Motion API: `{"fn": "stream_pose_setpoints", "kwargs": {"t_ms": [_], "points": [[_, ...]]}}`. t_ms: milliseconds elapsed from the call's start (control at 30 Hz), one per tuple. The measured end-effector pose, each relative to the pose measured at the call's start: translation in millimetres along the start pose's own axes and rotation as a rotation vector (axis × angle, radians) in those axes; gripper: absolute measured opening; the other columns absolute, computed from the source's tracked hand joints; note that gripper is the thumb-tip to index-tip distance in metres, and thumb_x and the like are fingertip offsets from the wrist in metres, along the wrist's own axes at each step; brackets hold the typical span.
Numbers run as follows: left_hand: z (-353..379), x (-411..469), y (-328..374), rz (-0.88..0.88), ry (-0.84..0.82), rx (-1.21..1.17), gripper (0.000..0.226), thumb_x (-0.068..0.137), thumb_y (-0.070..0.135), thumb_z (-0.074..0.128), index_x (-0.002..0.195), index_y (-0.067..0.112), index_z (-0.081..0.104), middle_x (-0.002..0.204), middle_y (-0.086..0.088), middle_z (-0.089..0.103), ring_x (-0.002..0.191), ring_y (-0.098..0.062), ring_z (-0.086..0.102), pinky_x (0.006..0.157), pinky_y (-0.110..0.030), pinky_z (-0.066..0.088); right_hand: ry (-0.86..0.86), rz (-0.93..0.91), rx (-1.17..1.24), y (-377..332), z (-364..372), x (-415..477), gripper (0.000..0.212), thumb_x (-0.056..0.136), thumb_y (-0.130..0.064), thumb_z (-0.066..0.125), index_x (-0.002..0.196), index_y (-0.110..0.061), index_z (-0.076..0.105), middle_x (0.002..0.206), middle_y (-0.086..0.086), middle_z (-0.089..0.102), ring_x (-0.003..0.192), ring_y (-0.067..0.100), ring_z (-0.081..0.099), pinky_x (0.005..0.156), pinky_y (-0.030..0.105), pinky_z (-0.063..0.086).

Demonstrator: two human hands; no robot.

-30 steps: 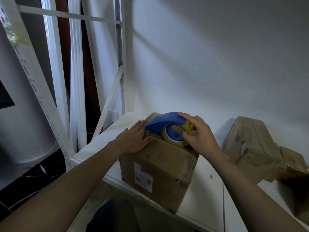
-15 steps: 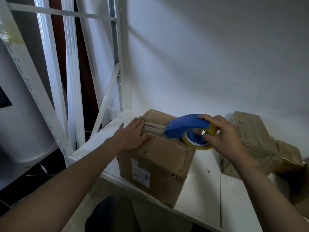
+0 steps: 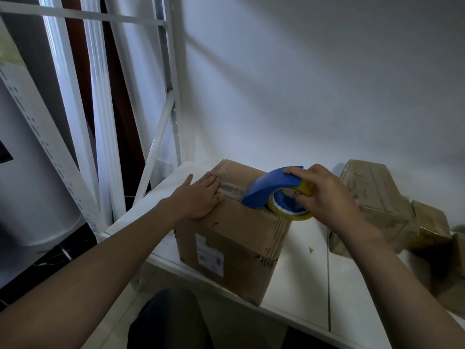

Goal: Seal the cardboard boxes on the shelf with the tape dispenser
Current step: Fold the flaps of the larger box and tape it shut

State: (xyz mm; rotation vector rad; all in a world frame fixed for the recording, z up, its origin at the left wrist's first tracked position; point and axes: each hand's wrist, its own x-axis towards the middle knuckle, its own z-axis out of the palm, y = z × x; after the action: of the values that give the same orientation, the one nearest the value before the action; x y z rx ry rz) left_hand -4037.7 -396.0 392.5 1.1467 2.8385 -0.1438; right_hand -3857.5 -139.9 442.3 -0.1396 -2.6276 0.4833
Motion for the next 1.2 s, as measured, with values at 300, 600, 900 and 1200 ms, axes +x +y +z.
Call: {"fn": "stream_pose_setpoints", "kwargs": {"t_ms": [300,600,900,1200], "points": [[3,-6,32,0.105,0.013,-0.038,0.065,0.106,0.052,0.011,0.161,0.018,0.003,0.168,-0.003,0.0,0.155,-0.019,-0.002,0.125,-0.04,-0.003,-0.014,0.011,0.01,-2,3,4,0.049,0.094,-0.031,0.067,0.14,-0.042,0.053,0.106,-0.004,0.05,0.096,0.022,0.055,0.084,0.042,0.052],[5,-7,33,0.09,0.005,-0.089,0.066,0.105,0.054,0.01,0.161,0.02,0.003,0.168,-0.004,-0.002,0.155,-0.02,-0.005,0.123,-0.039,-0.006,-0.009,0.029,0.074,2,0,-1,0.054,0.091,-0.024,0.071,0.138,-0.042,0.054,0.103,-0.004,0.051,0.095,0.019,0.053,0.081,0.036,0.05],[-2,-10,43,0.062,-0.024,-0.08,0.066,0.1,0.062,0.009,0.16,0.034,0.002,0.168,-0.007,-0.006,0.154,-0.023,-0.009,0.124,-0.047,-0.006,0.091,0.123,0.287,55,-35,-56,0.072,0.077,0.012,0.072,0.124,-0.042,0.059,0.122,0.002,0.058,0.105,0.006,0.05,0.082,-0.001,0.036],[-8,-8,80,0.104,-0.031,-0.028,0.068,0.102,0.061,0.011,0.16,0.026,0.005,0.169,-0.005,-0.003,0.155,-0.023,-0.003,0.122,-0.054,0.001,0.124,0.15,0.283,67,-18,-67,0.074,0.079,0.007,0.072,0.126,-0.048,0.057,0.123,-0.002,0.055,0.111,0.014,0.05,0.093,0.029,0.046]]}}
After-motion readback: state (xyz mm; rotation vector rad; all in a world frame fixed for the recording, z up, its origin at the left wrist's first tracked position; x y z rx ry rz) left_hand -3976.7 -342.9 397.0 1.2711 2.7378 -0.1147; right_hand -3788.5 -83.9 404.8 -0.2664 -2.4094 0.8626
